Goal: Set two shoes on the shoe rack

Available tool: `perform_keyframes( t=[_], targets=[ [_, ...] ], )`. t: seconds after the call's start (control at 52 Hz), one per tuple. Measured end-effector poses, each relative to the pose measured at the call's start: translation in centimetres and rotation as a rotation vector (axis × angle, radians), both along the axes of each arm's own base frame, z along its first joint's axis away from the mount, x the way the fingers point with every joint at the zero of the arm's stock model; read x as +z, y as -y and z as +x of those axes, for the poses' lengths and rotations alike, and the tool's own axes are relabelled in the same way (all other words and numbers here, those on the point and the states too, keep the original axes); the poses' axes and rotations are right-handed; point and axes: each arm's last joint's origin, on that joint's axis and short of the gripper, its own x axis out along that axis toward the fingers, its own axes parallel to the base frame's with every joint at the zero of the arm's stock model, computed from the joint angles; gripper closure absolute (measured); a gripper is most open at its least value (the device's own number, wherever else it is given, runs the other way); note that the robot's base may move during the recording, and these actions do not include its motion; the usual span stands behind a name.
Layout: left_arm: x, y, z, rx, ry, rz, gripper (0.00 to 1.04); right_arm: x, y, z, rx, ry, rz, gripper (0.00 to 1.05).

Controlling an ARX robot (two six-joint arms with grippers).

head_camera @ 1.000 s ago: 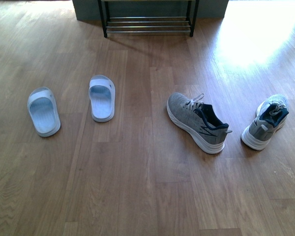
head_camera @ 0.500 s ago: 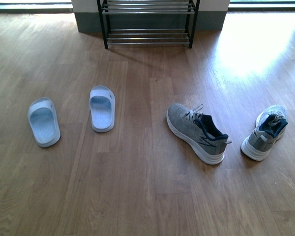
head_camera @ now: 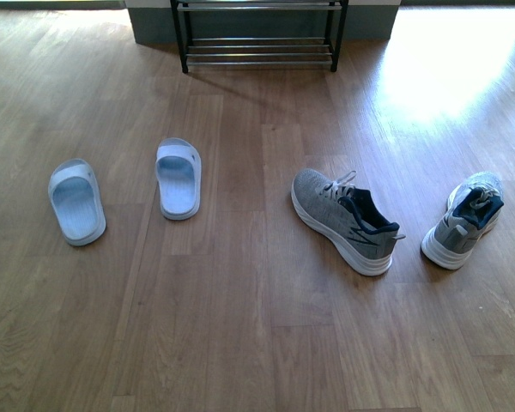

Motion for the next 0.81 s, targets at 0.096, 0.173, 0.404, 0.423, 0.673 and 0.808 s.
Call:
perform_keyframes(
  t=[0.096,0.173,0.404,0.423,0.673,0.808],
  targets=[
    [0.00,0.00,0.00,0.000,0.000,0.000,0.09,0.00,0.00,0.00,0.000,0.000,0.000,0.09],
    [0.00,0.00,0.00,0.000,0.000,0.000,0.09,0.00,0.00,0.00,0.000,0.000,0.000,0.09],
    [0.00,0.00,0.00,0.000,0.000,0.000,0.09,0.00,0.00,0.00,0.000,0.000,0.000,0.09],
    [0.00,0.00,0.00,0.000,0.000,0.000,0.09,0.00,0.00,0.00,0.000,0.000,0.000,0.09],
    [0.01,0.00,0.00,0.000,0.000,0.000,0.09,0.00,0.00,0.00,0.000,0.000,0.000,0.09],
    [0.00,0.00,0.00,0.000,0.000,0.000,0.09,0.00,0.00,0.00,0.000,0.000,0.000,0.09]
  ],
)
